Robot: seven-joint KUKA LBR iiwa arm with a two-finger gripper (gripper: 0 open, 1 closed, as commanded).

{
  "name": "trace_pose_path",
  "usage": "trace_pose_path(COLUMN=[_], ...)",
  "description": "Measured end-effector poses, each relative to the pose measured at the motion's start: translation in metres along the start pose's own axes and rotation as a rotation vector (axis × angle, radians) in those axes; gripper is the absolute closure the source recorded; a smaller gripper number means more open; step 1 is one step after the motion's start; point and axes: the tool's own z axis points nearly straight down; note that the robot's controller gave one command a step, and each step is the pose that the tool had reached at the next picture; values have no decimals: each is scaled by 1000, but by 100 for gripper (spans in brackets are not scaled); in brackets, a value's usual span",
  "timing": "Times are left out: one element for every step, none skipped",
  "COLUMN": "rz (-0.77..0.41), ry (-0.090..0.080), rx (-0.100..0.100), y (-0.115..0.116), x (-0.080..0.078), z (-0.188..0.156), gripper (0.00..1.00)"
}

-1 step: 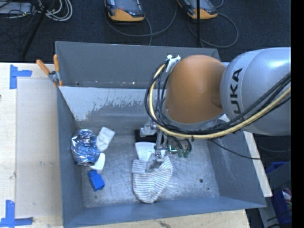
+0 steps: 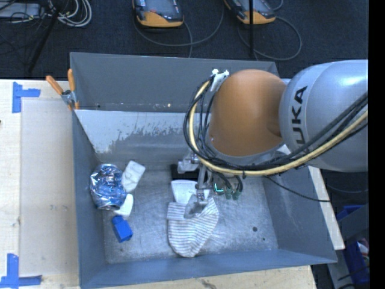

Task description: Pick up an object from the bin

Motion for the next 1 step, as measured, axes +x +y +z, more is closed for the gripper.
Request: trace_pose_path(rz=[-56], ry=[-7], rx=[-1], y=[-2], x=[6], z=[11], gripper=[0])
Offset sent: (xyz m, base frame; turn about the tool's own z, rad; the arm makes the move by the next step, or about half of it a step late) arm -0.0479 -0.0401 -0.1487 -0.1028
